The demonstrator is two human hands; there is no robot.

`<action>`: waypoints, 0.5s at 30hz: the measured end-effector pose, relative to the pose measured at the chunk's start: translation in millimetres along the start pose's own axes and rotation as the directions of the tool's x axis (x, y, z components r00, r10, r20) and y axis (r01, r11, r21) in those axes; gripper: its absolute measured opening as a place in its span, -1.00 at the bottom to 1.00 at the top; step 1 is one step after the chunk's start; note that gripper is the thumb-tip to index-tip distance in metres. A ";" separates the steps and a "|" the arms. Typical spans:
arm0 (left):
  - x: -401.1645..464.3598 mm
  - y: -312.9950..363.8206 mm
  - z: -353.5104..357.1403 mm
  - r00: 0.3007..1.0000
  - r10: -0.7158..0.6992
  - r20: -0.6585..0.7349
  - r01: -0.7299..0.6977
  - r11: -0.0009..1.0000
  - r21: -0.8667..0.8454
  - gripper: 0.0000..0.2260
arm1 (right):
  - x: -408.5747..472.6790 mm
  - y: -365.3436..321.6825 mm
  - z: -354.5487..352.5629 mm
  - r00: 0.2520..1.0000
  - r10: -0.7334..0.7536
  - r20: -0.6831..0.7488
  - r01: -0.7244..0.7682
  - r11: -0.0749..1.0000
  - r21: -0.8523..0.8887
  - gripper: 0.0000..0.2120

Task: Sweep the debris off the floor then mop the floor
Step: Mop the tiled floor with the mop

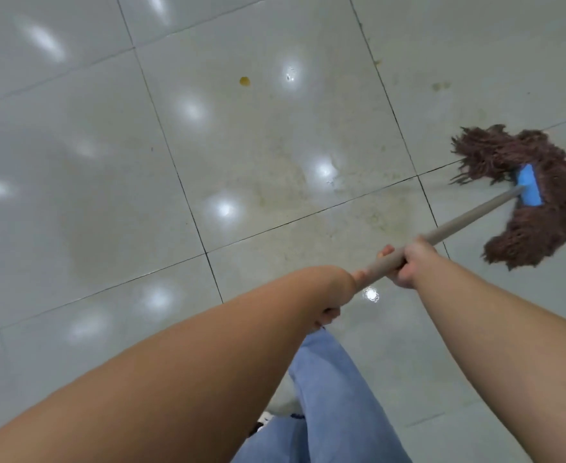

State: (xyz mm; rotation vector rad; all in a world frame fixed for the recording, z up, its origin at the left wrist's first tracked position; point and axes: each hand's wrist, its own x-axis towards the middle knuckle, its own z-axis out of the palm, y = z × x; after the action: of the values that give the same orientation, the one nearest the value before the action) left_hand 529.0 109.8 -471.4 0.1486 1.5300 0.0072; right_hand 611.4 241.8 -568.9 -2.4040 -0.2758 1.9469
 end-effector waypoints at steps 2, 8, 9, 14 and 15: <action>11.1 6.2 -0.2 1.000 0.003 0.027 -0.002 1.000 -0.022 -0.39 | 6.5 -7.0 -1.2 1.000 0.012 -0.009 -0.012 0.999 0.037 -0.58; 20.7 -15.8 -12.4 0.952 0.043 0.303 -0.017 0.996 -0.087 -0.41 | 7.6 4.1 -5.1 0.999 0.000 -0.054 0.005 0.996 0.089 -0.59; 19.4 -23.1 -13.6 0.942 0.065 0.328 -0.035 0.995 -0.096 -0.41 | 5.4 9.8 -3.9 0.998 -0.015 -0.062 0.021 0.994 0.104 -0.60; -5.3 -98.4 -29.0 0.953 0.075 0.294 -0.032 0.989 -0.146 -0.49 | -24.3 82.9 27.3 0.998 -0.023 -0.058 0.032 0.987 0.158 -0.58; -12.2 -123.0 -38.4 0.957 0.071 0.283 -0.030 0.989 -0.148 -0.50 | -34.2 104.8 39.5 0.999 -0.011 -0.053 0.019 0.988 0.156 -0.58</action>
State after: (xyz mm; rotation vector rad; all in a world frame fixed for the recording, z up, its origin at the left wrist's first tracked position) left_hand 479.4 -9.8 -473.0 0.0716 1.2298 0.1304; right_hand 578.2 129.9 -558.8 -2.3417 -0.1333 1.8227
